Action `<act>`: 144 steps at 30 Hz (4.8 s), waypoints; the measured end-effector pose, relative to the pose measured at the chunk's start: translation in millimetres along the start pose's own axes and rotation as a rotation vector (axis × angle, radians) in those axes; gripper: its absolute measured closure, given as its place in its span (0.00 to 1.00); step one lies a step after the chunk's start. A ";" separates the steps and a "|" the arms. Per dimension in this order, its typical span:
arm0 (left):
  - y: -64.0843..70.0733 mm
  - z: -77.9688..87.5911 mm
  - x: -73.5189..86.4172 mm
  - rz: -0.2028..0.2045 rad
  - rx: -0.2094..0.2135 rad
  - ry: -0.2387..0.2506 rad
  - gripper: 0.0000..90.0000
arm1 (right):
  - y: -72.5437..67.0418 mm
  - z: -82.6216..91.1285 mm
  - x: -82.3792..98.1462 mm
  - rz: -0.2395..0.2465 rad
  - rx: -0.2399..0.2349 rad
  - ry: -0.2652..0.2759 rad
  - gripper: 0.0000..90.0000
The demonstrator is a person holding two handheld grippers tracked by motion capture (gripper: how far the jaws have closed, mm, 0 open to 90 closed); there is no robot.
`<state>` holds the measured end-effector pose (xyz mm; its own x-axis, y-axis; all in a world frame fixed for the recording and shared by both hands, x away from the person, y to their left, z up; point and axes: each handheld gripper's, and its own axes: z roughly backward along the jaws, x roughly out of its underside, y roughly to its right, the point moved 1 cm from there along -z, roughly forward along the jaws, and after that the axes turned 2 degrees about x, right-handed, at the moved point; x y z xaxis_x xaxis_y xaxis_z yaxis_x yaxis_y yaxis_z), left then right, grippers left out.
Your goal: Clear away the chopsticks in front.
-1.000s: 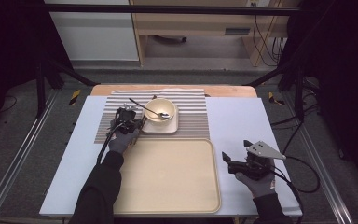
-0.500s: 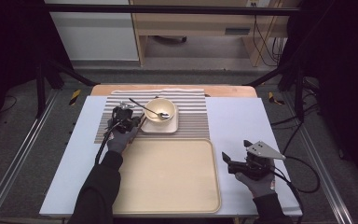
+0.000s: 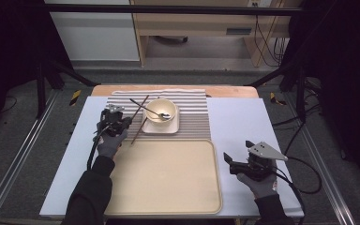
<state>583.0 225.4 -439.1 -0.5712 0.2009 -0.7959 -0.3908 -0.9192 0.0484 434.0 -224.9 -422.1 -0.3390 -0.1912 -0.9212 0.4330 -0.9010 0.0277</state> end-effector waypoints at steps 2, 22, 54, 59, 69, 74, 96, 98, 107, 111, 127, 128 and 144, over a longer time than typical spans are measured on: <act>-0.8 3.7 1.9 -0.001 -0.004 0.005 0.95 | 0.3 0.4 -0.2 0.001 -0.001 0.002 0.09; -13.2 65.3 31.8 0.021 -0.020 0.056 0.95 | 0.1 1.5 -0.4 -0.006 -0.002 0.001 0.08; 15.8 139.5 69.7 0.044 -0.069 0.118 0.95 | -0.8 4.5 -0.2 -0.001 -0.001 0.002 0.06; 23.7 146.5 75.4 0.057 -0.082 0.123 0.95 | -1.5 4.6 -0.2 -0.001 -0.005 0.005 0.06; 41.4 147.3 85.2 0.083 -0.068 0.112 0.95 | -0.3 6.9 -1.3 -0.011 -0.009 0.016 0.06; 52.1 142.4 83.1 0.078 -0.067 0.111 0.95 | -1.5 4.9 -0.2 -0.004 -0.012 0.007 0.06; 79.7 144.2 138.9 0.179 -0.117 0.139 0.95 | -3.3 3.9 1.0 -0.001 -0.014 0.000 0.06; 80.3 144.6 141.4 0.181 -0.121 0.138 0.95 | -3.3 3.9 1.0 -0.001 -0.013 0.000 0.06; 82.7 137.0 164.8 0.194 -0.141 0.088 0.95 | -4.2 2.4 1.9 0.004 -0.012 -0.008 0.06; 83.3 136.0 166.3 0.189 -0.149 0.082 0.95 | -4.0 2.3 2.0 0.005 -0.011 -0.010 0.06; 81.1 128.5 168.7 0.164 -0.145 0.016 0.93 | -4.5 1.6 2.3 0.007 -0.012 -0.015 0.06; 81.0 128.5 168.2 0.164 -0.142 0.012 0.92 | -4.7 1.6 2.4 0.006 -0.013 -0.016 0.06; 65.9 126.1 100.9 0.079 -0.017 0.046 0.94 | -3.9 2.4 1.7 0.002 -0.013 -0.011 0.06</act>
<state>408.6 227.8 -440.1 -0.5658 0.1125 -0.8169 -0.3334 -0.9373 0.1018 429.8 -222.7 -422.8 -0.3472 -0.1977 -0.9167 0.4442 -0.8956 0.0249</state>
